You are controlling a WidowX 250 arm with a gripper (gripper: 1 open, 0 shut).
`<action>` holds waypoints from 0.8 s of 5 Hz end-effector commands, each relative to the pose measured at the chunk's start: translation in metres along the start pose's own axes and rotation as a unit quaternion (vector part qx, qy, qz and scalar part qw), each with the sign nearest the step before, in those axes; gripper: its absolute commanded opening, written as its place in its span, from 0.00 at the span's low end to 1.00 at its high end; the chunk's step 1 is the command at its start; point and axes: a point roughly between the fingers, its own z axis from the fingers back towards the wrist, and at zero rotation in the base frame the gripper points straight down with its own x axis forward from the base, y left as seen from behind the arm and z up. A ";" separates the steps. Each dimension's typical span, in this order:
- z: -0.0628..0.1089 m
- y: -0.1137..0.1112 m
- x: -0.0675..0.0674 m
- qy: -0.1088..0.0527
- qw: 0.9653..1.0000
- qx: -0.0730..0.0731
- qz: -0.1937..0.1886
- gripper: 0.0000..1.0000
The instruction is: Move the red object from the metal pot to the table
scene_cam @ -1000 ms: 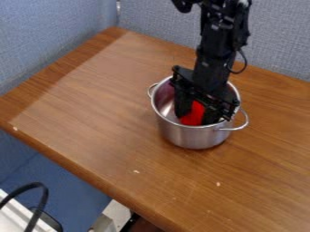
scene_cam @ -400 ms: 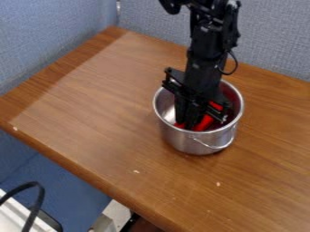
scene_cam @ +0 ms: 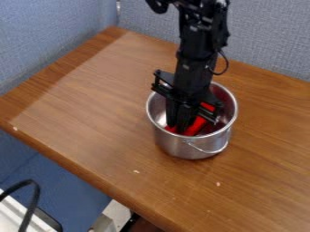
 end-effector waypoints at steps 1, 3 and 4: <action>0.020 0.014 0.001 -0.026 0.999 -0.006 0.043 0.00; 0.018 0.019 -0.006 -0.026 0.994 -0.012 0.101 0.00; 0.010 0.014 -0.014 -0.022 0.991 -0.015 0.128 0.00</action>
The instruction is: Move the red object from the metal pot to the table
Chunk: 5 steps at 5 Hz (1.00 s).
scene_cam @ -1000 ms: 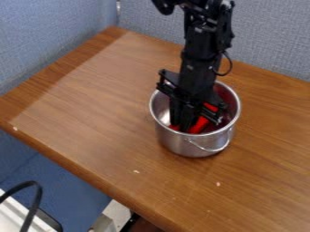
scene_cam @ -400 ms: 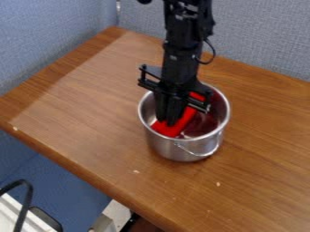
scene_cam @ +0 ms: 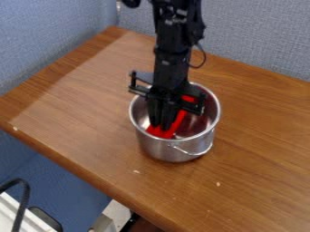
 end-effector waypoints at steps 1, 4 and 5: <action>0.002 -0.005 -0.009 -0.022 0.999 -0.011 0.021 0.00; -0.011 -0.013 -0.006 -0.006 1.000 -0.008 0.004 0.00; -0.019 -0.013 -0.007 -0.002 1.000 -0.007 -0.003 0.00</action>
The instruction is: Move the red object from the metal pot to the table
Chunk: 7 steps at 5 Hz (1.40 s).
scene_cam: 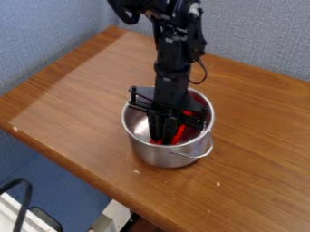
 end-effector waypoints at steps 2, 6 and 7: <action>-0.001 -0.004 -0.002 0.012 1.000 -0.005 0.026 0.00; -0.001 -0.007 0.001 0.031 0.999 -0.006 0.012 0.00; -0.004 -0.008 0.003 0.034 0.999 -0.004 -0.011 0.00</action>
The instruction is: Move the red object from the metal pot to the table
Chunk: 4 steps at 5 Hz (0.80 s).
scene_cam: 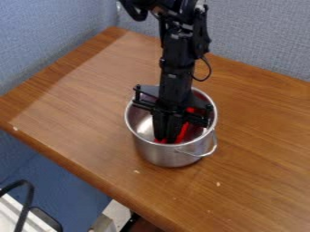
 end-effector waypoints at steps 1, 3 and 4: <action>-0.004 0.001 0.001 0.012 1.000 0.000 -0.010 0.00; 0.003 0.012 -0.001 0.022 1.000 -0.003 -0.005 0.00; 0.018 0.012 -0.009 0.007 1.000 -0.008 0.011 0.00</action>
